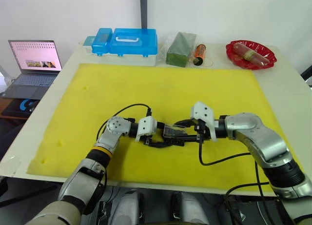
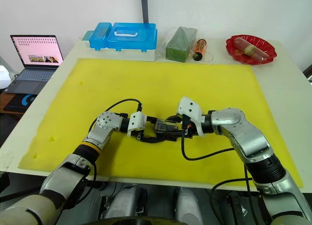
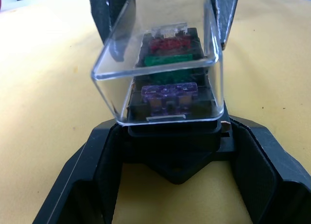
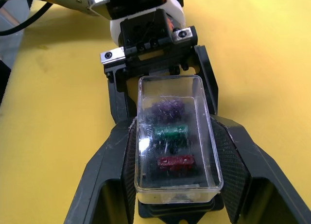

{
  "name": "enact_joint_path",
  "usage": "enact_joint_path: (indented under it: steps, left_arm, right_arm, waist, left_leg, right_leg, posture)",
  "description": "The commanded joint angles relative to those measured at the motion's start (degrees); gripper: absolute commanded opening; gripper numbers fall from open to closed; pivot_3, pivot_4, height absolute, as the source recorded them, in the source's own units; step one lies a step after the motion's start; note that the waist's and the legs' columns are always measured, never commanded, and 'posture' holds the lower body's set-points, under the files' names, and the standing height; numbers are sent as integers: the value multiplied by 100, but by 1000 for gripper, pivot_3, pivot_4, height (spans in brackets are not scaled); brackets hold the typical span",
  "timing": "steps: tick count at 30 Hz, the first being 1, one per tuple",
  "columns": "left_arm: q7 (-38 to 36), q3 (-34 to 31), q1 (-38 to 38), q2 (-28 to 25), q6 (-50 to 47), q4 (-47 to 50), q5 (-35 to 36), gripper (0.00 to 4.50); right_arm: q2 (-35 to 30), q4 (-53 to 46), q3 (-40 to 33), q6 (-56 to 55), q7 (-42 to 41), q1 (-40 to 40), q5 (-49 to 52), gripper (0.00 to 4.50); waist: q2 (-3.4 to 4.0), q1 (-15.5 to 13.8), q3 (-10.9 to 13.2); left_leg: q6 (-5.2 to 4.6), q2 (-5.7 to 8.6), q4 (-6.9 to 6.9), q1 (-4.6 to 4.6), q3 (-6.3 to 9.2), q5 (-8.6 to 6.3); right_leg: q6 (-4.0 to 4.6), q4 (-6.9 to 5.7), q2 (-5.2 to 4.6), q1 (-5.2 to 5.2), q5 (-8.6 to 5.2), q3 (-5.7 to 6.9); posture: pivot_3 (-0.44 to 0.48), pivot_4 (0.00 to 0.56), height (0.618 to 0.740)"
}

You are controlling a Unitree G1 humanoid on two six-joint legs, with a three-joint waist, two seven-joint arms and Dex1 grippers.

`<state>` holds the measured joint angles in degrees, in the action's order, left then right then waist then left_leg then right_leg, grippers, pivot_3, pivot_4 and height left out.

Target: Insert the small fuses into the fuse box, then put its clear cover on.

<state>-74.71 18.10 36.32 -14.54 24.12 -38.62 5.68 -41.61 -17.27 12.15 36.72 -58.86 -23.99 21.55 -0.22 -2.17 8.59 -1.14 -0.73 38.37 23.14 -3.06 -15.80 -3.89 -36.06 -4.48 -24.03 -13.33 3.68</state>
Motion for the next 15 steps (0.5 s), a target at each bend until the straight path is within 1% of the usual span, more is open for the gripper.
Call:
enact_joint_path:
  steps: [1,15]
  left_arm:
    - [34,92,-163,-11,-33,-158,-178,2785]
    - [69,87,-103,0,-38,-197,-193,2785]
  right_arm:
    - [-37,-181,-135,-91,22,10,8,1807]
    - [-176,105,-106,-189,-205,-5,-76,1807]
  waist:
    - [0,1,0]
    - [0,-2,0]
  left_leg:
    - [0,0,0,0,0,0]
    - [0,0,0,0,0,0]
  right_leg:
    - [0,0,0,0,0,0]
    - [0,1,1,1,0,0]
  posture:
    - [0,150,740]
    - [0,150,740]
